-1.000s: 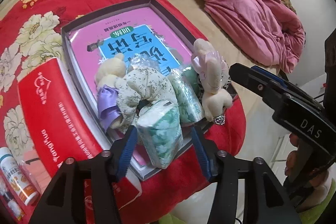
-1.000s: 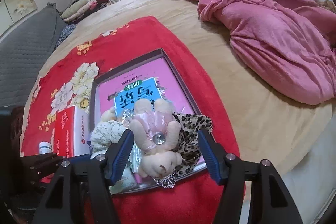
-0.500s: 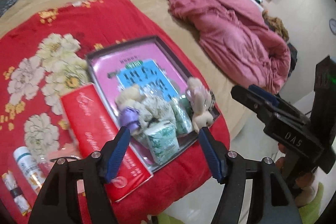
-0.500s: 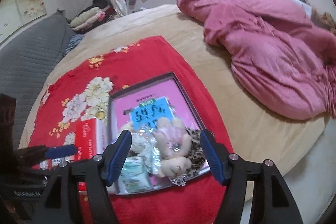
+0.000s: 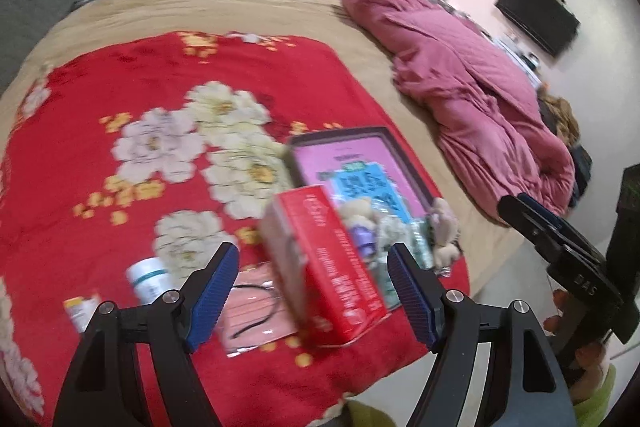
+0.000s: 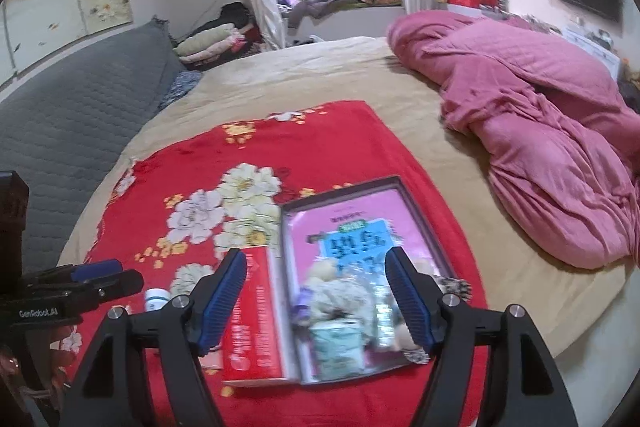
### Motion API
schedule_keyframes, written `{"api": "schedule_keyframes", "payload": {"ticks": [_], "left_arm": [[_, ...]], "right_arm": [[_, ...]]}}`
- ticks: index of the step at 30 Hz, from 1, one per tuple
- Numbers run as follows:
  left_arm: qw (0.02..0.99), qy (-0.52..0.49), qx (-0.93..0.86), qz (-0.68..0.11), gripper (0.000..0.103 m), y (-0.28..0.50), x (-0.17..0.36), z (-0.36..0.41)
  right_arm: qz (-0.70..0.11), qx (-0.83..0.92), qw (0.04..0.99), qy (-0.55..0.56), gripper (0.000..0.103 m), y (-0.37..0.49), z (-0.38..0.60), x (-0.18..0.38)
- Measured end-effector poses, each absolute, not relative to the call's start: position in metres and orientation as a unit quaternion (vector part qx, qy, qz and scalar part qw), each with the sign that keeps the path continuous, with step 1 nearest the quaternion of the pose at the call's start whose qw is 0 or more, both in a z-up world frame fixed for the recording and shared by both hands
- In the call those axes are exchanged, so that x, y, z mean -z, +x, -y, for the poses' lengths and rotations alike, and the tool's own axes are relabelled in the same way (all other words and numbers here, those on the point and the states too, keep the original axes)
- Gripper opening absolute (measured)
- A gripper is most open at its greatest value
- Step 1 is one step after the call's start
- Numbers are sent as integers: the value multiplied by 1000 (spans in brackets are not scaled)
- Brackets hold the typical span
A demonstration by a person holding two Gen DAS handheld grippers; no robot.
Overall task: Organize soft objects
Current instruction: 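Lift both open tools up and away from the box, then move both tools toward the snack bag and pink mask packet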
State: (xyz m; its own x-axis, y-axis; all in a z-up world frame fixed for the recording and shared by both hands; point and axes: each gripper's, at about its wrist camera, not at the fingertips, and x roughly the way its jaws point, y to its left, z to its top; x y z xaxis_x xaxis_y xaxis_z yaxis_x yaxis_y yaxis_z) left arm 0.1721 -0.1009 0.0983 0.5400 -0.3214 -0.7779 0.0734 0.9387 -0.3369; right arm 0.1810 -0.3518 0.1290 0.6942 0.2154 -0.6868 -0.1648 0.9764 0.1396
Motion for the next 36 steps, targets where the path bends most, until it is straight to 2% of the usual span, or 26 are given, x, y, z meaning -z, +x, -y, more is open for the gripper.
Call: {"api": "schedule_keyframes", "payload": {"ticks": [7, 15, 36], "left_arm": [[875, -141, 82, -456, 78, 145, -100, 53], [877, -148, 54, -454, 78, 117, -90, 10], [852, -175, -17, -492, 78, 74, -30, -66]], "right_arm": [[-376, -148, 915, -5, 72, 167, 280, -135], [-398, -191, 896, -49, 72, 147, 208, -115], [-460, -197, 860, -98, 72, 139, 147, -43]]}}
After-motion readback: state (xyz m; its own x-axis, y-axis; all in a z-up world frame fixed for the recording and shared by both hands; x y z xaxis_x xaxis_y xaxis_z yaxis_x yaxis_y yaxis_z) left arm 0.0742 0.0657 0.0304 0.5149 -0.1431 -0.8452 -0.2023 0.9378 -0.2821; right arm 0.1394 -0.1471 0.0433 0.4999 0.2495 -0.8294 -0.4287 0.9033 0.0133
